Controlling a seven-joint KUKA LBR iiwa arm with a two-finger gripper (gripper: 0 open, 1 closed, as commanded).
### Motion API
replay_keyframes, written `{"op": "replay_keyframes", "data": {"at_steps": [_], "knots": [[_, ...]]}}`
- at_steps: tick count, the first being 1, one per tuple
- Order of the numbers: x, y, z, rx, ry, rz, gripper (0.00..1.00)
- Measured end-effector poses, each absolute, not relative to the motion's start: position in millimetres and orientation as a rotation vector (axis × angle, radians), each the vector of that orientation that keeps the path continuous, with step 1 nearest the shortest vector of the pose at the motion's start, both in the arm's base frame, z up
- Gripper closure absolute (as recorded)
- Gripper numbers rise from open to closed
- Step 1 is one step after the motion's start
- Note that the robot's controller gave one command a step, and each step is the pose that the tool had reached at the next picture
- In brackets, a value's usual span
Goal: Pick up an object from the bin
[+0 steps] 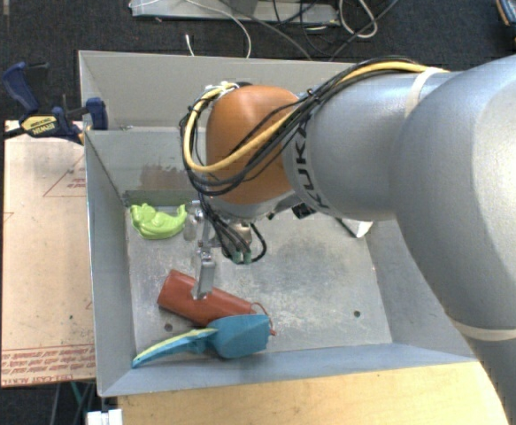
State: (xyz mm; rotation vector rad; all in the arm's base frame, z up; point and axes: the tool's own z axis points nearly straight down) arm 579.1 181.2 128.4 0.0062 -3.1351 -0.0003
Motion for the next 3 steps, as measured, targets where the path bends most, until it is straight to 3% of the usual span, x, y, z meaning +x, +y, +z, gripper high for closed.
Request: {"op": "replay_keyframes", "data": {"at_steps": [1, 2, 3], "knots": [[581.0, 180.0, 133.3, -0.001, -3.142, -0.002, 0.0], [549.9, 182.9, 75.3, 0.047, -3.14, -0.01, 0.0], [548.1, 192.5, 101.9, -0.028, -3.155, -0.012, 0.0]]}}
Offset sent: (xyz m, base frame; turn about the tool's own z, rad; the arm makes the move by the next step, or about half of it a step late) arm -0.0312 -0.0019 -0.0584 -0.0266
